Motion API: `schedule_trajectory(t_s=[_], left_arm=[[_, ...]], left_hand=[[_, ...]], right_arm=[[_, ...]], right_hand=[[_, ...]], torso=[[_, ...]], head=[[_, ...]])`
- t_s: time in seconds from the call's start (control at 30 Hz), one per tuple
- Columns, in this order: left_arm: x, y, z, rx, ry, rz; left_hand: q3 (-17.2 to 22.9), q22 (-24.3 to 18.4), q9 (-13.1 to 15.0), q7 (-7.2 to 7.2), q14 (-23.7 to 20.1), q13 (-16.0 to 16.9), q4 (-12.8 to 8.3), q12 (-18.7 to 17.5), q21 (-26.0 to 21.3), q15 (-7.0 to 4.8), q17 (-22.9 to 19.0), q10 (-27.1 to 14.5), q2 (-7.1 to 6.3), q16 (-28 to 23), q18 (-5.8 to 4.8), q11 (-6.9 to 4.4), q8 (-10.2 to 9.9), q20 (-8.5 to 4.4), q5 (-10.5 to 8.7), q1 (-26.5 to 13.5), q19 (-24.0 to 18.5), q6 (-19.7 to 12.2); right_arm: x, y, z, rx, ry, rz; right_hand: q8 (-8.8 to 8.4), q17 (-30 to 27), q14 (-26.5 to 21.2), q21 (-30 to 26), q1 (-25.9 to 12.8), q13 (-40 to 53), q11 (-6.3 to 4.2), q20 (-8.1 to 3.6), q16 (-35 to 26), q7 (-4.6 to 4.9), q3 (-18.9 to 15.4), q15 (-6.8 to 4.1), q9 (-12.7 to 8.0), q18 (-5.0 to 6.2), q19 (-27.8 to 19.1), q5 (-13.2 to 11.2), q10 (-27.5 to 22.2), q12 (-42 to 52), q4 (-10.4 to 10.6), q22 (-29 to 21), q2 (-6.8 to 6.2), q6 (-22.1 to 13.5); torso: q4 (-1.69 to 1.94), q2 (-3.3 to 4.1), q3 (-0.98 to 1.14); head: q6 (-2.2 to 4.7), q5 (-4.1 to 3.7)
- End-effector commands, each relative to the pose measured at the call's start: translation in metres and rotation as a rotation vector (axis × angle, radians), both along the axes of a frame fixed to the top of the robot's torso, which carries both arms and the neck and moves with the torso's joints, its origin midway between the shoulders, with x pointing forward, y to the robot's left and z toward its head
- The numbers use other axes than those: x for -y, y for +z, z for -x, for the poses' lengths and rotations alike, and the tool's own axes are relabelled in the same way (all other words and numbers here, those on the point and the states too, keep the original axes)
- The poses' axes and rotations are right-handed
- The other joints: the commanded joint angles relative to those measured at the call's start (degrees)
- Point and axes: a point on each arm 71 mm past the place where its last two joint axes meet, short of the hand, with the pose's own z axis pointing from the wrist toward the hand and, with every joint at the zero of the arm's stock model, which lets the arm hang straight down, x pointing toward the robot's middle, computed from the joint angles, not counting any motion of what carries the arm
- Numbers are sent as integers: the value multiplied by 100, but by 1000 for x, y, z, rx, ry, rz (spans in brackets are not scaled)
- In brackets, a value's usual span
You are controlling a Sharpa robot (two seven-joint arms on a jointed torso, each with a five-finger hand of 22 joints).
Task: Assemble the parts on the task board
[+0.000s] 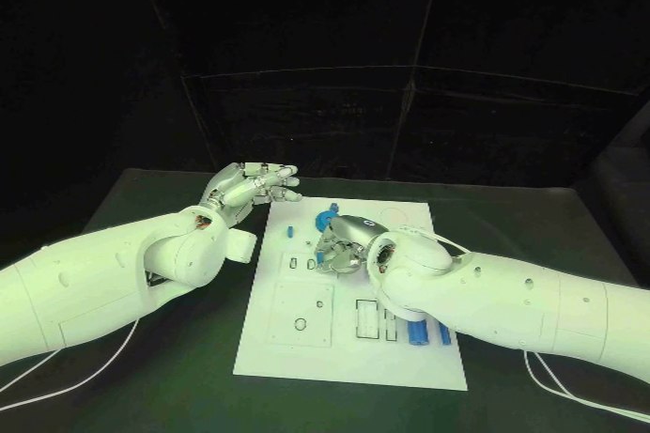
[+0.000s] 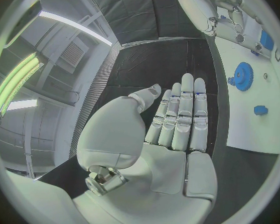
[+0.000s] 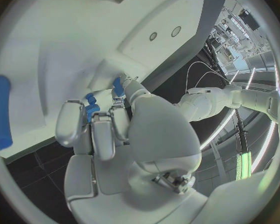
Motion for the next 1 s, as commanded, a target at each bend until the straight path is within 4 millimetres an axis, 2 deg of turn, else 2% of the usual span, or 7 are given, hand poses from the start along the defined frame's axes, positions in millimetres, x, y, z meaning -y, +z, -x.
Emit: schedule_trajectory(t_s=[0.03,0.47,0.77,1.0], left_arm=[[2,2,0,11,-16,4],[1,2,0,10,-15,3],[1,1,0,8,-16,2],[1,1,0,8,-15,2]], left_hand=[[27,-9,-3,41,31,-8,5,-27,-25,16,8,-20,-35,-29,31,19,-33,-4,2,-6,23,6],[34,-9,-3,43,32,-8,8,-30,-26,18,9,-21,-32,-32,31,21,-35,-3,3,-12,23,4],[34,-9,-3,43,32,-8,8,-30,-26,18,9,-21,-32,-32,31,21,-35,-3,3,-12,23,4],[34,-9,-3,43,32,-8,8,-30,-26,18,9,-21,-32,-32,31,21,-35,-3,3,-12,23,4]], right_arm=[[0,-4,1,-9,2,34],[1,-13,5,-30,15,63],[2,-15,6,-28,15,73],[4,-14,6,-12,-4,65]], right_hand=[[-9,646,422,-10,-67,0,-4,-6,-33,-5,28,-16,-7,-73,-15,-3,-19,-28,-1,-6,-38,79],[-157,588,409,-64,-217,-113,63,30,-67,79,79,35,-26,-55,-74,46,-112,-148,1,-111,-231,-128],[-222,542,398,-99,-258,-175,98,54,-92,119,102,63,-26,-42,-112,88,-162,-214,-4,-181,-298,-235],[-299,494,387,-140,-334,-261,144,90,-120,170,95,102,-23,-28,-150,214,-233,-303,3,-258,-407,-389]], torso=[[-6,-3,-1],[8,-3,-4],[3,0,-2],[6,1,2]], head=[[2,2],[-24,-1],[-28,2],[-34,-1]])
